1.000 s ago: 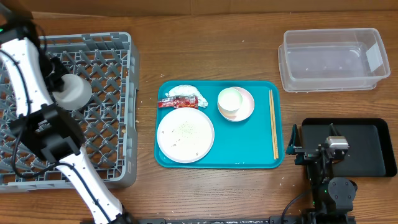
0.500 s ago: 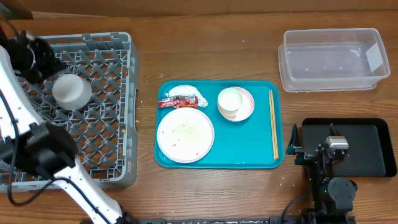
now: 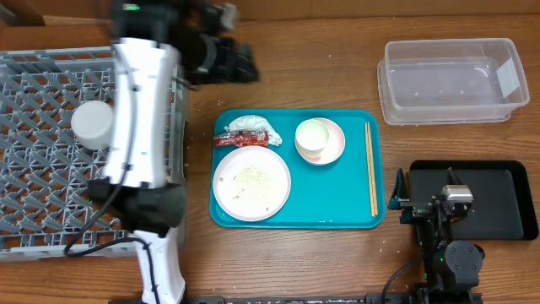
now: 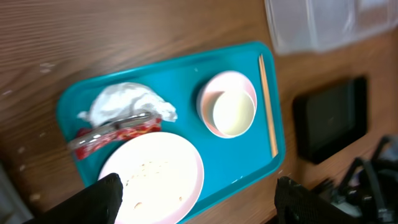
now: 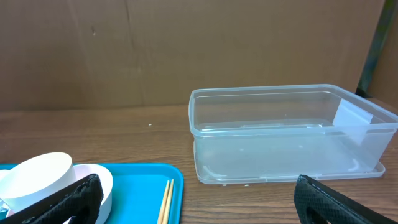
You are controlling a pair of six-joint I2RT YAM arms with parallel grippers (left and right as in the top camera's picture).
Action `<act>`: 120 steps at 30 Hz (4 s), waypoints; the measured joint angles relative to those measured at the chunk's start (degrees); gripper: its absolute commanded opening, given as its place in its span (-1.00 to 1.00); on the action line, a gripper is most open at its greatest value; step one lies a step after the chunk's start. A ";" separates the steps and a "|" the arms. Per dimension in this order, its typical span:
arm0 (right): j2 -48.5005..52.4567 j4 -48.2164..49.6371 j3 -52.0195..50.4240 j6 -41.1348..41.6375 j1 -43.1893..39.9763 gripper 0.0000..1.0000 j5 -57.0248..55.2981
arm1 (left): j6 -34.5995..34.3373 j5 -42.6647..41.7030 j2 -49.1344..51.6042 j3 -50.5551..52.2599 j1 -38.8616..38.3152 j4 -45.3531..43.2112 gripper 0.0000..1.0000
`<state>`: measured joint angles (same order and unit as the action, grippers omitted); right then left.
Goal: Sort waste into correct bins and load items into the dishwasher
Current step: 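Move the left gripper to the white cup inside the pink bowl, then grasp the white cup rim with the left gripper, then lift the white cup and carry it left over the dish rack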
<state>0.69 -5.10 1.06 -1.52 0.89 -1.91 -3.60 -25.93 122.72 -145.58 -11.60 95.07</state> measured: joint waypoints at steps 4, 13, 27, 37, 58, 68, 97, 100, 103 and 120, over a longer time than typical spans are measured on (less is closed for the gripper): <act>0.00 0.00 0.00 0.00 0.00 0.99 0.00 | 0.81 5.53 2.91 0.04 -9.46 -0.33 0.54; 0.00 0.00 0.00 0.00 0.00 0.99 -0.02 | 1.25 9.94 11.50 0.11 -22.58 -0.63 0.01; 0.00 0.00 0.00 0.00 0.00 0.99 0.00 | 1.22 14.05 20.63 0.15 -28.41 -2.19 -0.15; 0.00 0.00 0.00 -0.02 0.00 0.99 0.00 | 1.03 17.51 20.98 0.15 -28.41 -4.52 -0.14; 0.00 0.00 0.00 0.00 0.00 0.99 0.00 | -0.96 18.10 20.98 1.73 -28.41 -8.57 -0.35; 0.00 0.00 0.00 -0.02 0.00 0.99 0.00 | -2.60 18.08 20.98 2.73 -28.41 -8.61 -0.60; 0.00 0.02 0.00 -0.02 0.00 0.99 0.00 | -7.43 2.21 11.08 -17.14 -15.32 -1.55 -0.92; 0.00 0.00 0.00 0.00 0.00 0.99 0.00 | -7.61 1.84 6.58 -17.66 -10.27 1.27 -0.92; 0.00 0.02 0.00 0.02 0.02 0.99 -0.02 | -7.80 1.44 2.69 -17.90 -4.20 1.44 -0.92; 0.00 0.00 0.00 0.00 0.00 0.99 0.02 | -8.33 -12.33 -4.11 -8.28 28.26 1.62 -0.92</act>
<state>0.69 -5.10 1.06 -1.52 0.89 -1.89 -11.92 -38.26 118.61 -153.86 16.67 96.68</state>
